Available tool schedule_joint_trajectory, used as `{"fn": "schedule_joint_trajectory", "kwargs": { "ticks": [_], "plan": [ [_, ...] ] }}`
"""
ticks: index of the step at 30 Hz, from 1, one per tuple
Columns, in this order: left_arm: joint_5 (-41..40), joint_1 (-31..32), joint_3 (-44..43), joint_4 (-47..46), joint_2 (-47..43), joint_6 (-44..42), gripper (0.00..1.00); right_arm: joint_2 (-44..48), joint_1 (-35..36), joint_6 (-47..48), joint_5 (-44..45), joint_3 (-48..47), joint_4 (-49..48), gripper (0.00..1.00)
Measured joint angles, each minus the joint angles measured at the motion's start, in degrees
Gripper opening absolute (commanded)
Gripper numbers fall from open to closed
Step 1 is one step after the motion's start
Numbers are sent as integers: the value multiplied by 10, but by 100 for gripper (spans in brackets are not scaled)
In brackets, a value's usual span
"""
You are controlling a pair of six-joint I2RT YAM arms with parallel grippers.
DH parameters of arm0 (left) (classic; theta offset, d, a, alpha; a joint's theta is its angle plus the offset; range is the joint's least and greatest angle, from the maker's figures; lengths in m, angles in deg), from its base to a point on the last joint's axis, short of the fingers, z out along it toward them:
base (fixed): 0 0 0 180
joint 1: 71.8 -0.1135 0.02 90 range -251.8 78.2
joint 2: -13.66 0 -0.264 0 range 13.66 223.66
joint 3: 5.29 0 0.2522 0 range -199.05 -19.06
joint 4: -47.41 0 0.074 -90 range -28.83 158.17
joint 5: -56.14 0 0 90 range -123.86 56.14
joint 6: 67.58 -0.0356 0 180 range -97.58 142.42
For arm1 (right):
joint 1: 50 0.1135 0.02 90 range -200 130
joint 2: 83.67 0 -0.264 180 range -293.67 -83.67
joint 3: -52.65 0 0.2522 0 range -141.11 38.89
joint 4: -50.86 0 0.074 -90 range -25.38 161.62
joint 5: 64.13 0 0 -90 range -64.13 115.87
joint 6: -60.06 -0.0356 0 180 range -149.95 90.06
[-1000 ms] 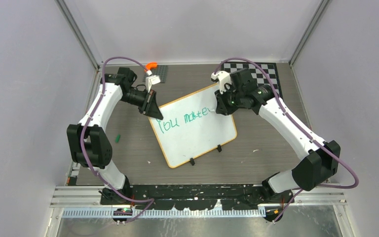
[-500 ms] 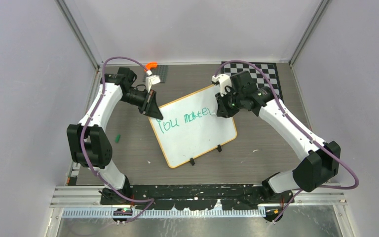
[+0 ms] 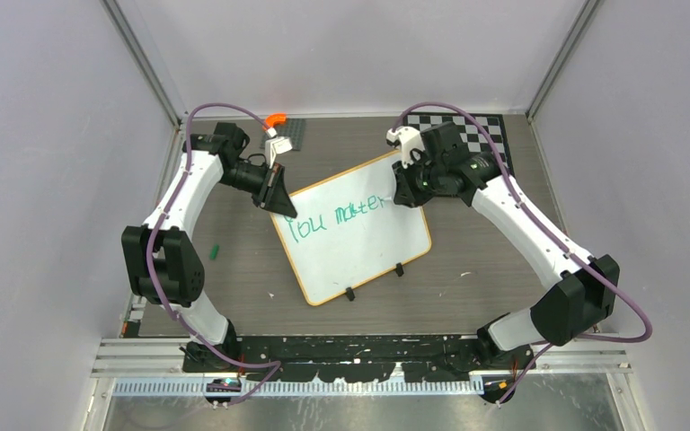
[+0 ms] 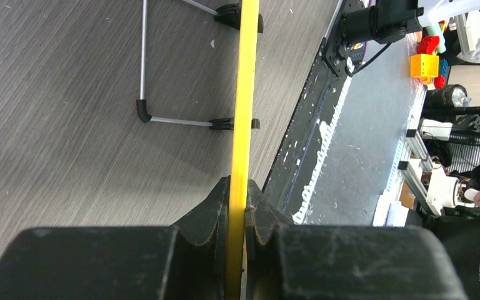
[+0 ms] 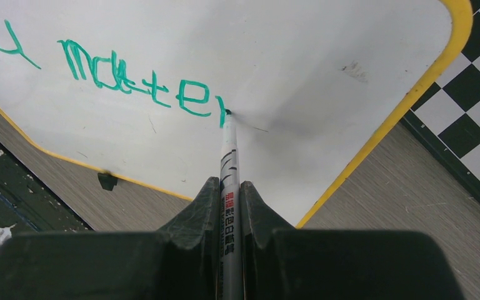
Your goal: Write a sentence on the whiteboard
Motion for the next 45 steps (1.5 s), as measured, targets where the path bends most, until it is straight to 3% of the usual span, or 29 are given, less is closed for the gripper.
{"fn": "schedule_joint_trajectory", "kwargs": {
  "ticks": [10,17,20,29,45],
  "plan": [
    [0,0,0,0,0,1,0,-1,-12,3,6,-14,7,0],
    [-3,0,0,0,0,5,22,3,-9,12,-30,-37,34,0],
    [-19,0,0,-1,0,9,26,16,3,12,-46,-37,49,0],
    [-35,0,0,-2,0,19,27,60,126,0,-5,-14,52,0],
    [-39,0,9,-5,-2,22,28,70,201,-23,-45,75,3,0]
  ]
}}
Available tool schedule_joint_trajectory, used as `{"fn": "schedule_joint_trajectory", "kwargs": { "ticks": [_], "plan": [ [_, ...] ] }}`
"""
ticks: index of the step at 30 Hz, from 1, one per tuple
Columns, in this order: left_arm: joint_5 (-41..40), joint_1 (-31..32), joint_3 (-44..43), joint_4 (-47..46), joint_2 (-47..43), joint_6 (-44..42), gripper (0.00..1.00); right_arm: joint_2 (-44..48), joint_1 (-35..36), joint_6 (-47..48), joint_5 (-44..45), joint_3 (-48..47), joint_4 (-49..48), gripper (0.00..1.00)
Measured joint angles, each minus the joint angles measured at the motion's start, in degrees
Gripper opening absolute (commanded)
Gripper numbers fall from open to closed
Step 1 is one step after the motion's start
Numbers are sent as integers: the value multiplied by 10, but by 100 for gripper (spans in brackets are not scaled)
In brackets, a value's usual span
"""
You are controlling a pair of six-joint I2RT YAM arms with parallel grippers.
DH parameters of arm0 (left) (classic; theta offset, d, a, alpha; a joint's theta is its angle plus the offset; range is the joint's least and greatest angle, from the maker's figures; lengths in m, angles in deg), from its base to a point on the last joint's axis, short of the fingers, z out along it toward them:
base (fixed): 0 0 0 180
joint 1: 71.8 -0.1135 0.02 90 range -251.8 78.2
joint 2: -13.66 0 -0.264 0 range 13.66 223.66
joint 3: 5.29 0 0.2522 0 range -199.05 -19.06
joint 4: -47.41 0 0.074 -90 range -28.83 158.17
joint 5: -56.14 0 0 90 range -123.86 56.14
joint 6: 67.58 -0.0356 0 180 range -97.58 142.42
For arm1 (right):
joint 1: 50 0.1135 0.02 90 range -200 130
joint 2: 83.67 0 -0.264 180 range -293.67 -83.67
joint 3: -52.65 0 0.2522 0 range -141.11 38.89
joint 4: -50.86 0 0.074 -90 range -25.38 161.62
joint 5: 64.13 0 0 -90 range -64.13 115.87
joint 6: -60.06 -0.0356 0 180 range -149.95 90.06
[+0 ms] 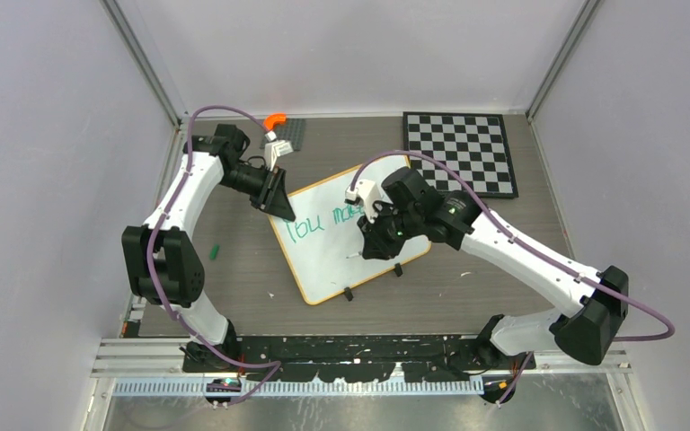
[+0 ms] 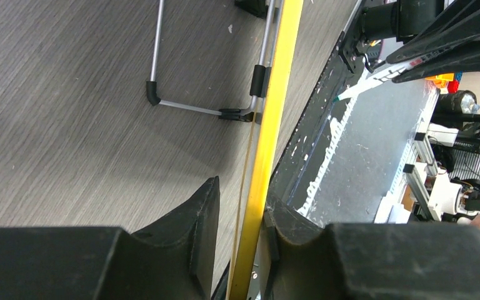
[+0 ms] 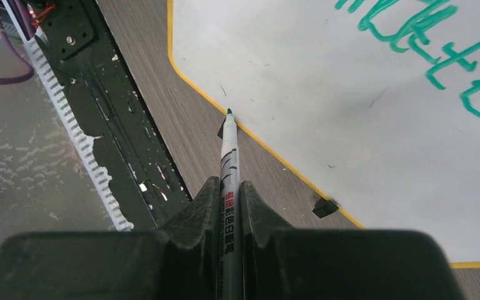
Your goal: Write a sentence on the whiteboard
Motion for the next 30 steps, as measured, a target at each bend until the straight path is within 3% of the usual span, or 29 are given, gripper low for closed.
{"fn": "schedule_joint_trajectory", "kwargs": {
  "ticks": [17,24,30],
  "plan": [
    [8,1,4,0,0,0,12,-6,59,-25,52,52,-101,0],
    [13,3,5,0,0,-2,0,-28,92,-24,106,54,-132,0],
    [14,3,6,-1,0,0,0,-45,105,-24,123,54,-149,0]
  ]
}}
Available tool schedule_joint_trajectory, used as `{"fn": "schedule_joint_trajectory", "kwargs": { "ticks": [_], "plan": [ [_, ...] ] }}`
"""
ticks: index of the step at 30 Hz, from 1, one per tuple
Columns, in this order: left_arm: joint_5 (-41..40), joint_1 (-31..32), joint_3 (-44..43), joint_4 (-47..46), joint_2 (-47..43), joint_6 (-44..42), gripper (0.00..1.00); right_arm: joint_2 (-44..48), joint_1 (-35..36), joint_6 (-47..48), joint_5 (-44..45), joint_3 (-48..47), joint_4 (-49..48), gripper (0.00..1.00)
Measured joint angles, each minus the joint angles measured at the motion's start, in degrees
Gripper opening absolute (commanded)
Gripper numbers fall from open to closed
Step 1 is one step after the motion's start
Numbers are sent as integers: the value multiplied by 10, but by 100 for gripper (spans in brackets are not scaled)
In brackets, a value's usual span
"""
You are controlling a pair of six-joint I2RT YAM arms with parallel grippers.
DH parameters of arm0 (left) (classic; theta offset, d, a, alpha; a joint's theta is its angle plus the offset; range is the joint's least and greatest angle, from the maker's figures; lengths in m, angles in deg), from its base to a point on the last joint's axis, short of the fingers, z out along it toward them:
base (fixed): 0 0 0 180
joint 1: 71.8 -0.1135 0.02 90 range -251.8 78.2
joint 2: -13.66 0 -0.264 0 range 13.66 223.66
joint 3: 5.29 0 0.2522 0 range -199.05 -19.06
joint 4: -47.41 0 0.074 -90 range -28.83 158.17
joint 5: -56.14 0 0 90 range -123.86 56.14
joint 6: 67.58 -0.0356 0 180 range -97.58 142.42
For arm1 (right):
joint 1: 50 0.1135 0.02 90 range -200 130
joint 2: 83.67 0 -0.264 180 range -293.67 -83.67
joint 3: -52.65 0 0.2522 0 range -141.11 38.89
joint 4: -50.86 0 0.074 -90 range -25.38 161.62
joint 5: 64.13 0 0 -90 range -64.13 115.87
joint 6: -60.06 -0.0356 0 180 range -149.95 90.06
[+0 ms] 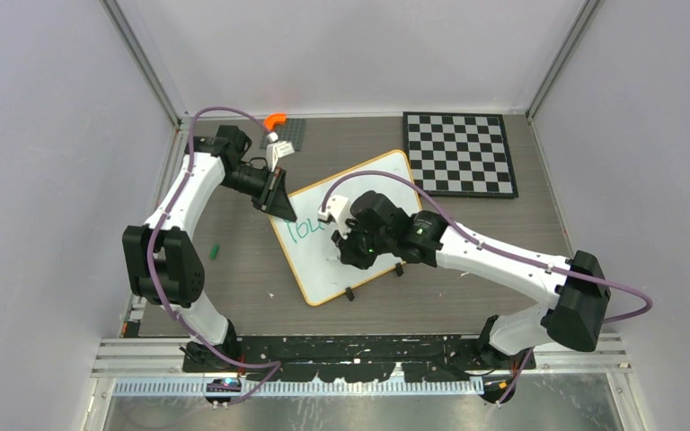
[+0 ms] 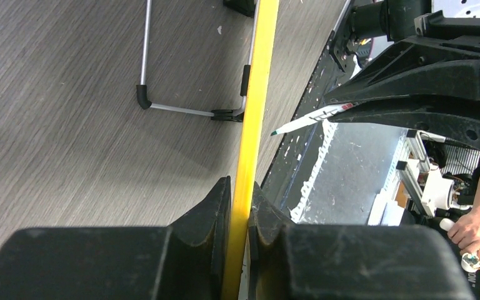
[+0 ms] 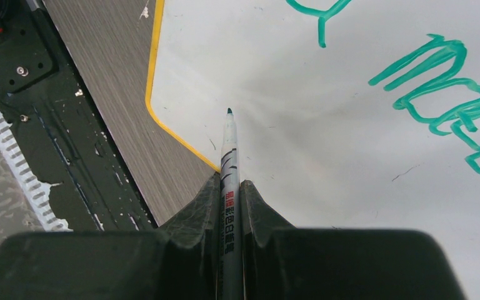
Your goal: Write a sentence on the whiteboard
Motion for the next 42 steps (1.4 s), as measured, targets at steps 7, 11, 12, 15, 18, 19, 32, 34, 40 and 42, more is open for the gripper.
{"fn": "schedule_joint_trajectory", "kwargs": {
  "ticks": [7,11,12,15,18,19,32,34,40,42],
  "plan": [
    [0,0,0,-1,0,4,0,-12,9,4,24,0,-10,0],
    [0,0,0,-3,0,11,0,-12,15,11,42,0,-19,0],
    [-1,0,0,-3,0,12,0,-12,17,13,46,0,-21,0],
    [0,0,0,-4,0,13,0,-13,17,15,54,0,-25,0],
    [0,0,0,-4,0,13,0,-19,18,16,71,0,-31,0],
    [-1,0,0,-4,0,13,0,-22,19,17,75,0,-31,0],
    [-3,0,0,-9,0,7,0,-38,25,17,92,-7,-32,0],
    [-3,0,0,-9,0,5,0,-41,26,17,91,-11,-31,0],
    [-2,0,0,-8,0,3,0,-48,28,17,87,-19,-31,0],
    [-2,0,0,-8,0,3,0,-50,29,17,86,-21,-31,0]
  ]
}}
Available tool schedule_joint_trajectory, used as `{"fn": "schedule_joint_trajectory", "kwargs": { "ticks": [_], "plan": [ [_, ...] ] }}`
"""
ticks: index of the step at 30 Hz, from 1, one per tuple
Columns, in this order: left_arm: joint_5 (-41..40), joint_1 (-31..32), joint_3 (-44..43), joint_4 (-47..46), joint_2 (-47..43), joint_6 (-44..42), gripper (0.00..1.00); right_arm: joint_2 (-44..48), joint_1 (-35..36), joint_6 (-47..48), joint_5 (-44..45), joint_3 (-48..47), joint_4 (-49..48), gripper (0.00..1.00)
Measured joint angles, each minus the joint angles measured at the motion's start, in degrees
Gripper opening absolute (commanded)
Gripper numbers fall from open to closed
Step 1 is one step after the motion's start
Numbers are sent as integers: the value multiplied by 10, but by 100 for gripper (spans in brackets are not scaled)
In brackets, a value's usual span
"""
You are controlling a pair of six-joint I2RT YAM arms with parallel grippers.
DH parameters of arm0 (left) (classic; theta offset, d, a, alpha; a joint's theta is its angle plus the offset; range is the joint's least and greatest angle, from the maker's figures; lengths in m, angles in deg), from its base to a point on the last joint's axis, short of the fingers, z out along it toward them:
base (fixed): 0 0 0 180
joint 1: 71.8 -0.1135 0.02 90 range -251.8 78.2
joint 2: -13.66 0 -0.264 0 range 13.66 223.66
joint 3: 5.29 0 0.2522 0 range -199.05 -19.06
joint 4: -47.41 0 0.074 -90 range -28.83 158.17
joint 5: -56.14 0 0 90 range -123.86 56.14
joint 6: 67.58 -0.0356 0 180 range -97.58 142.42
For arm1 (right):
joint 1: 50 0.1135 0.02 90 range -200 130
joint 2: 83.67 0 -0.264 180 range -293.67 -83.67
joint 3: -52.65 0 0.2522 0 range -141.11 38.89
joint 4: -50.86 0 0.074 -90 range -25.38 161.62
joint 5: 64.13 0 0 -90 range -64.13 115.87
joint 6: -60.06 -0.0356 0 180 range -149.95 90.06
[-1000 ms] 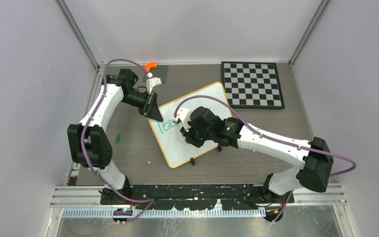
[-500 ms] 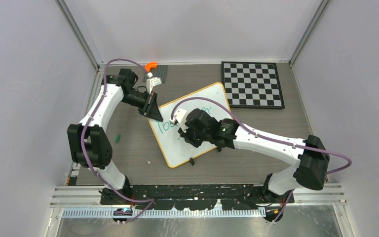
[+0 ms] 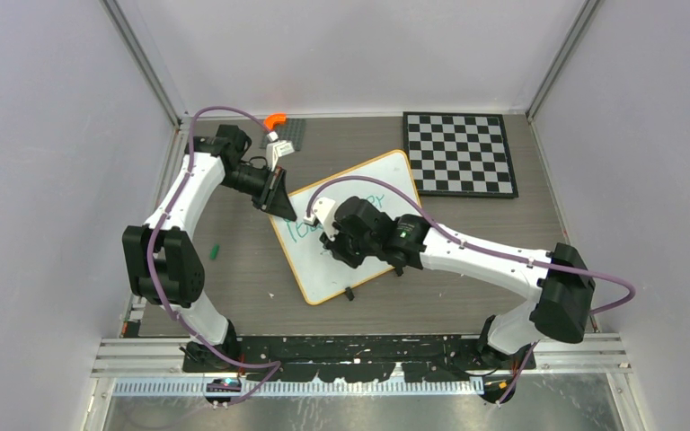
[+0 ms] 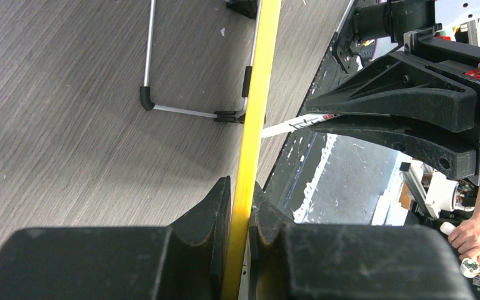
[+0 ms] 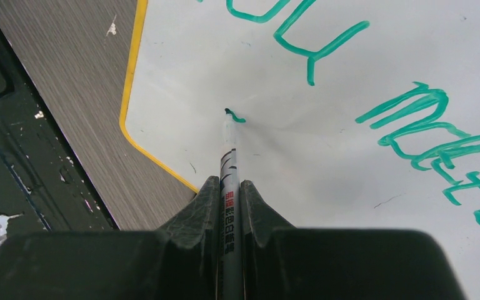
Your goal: Write a sentence on the whiteboard
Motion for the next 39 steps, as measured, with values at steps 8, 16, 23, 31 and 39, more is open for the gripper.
{"fn": "schedule_joint_trajectory", "kwargs": {
  "ticks": [8,16,23,31,39],
  "plan": [
    [0,0,0,1,0,-1,0,-6,10,3,-3,1,-5,0],
    [0,0,0,0,0,-2,0,-5,14,12,-8,15,-9,0],
    [0,0,0,0,0,-2,0,-1,14,16,-7,22,-8,0],
    [0,0,0,0,0,-2,0,9,-2,18,-5,21,0,0],
    [0,0,0,0,0,-1,0,18,-37,15,-2,-11,10,0]
  ]
}}
